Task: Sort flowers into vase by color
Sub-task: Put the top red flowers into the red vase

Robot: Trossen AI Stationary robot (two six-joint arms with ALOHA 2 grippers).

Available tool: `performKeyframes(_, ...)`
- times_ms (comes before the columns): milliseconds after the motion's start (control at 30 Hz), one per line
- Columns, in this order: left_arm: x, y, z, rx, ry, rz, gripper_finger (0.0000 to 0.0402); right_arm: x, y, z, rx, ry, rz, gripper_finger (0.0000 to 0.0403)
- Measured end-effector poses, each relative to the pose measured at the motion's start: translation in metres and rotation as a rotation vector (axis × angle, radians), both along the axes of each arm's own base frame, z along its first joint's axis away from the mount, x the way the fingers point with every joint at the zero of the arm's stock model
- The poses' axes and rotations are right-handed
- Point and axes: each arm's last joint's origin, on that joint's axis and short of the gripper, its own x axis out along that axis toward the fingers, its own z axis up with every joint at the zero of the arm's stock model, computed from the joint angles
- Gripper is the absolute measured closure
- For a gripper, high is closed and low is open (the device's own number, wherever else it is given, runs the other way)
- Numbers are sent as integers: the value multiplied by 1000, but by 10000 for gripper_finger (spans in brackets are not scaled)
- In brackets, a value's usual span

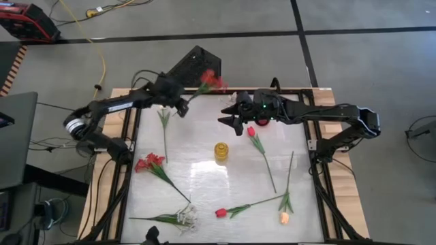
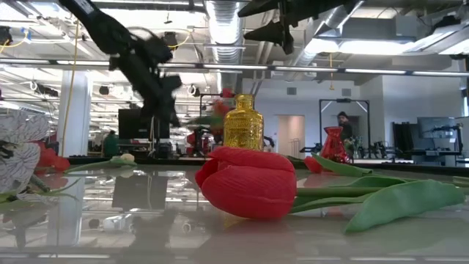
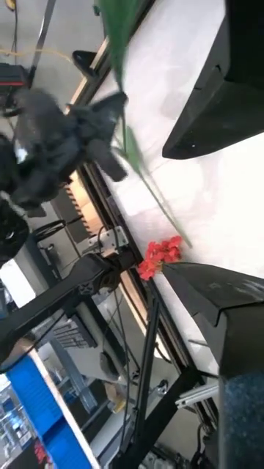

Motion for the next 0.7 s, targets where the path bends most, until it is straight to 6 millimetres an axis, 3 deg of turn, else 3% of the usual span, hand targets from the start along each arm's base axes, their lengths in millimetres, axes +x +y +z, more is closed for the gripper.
performKeyframes(300,1,-27,71,0,-510,-200,399,10,-1,-5,0,-37,0,133)
performKeyframes(700,37,-77,101,-18,-776,-535,399,18,-5,-4,-24,-109,-5,133)
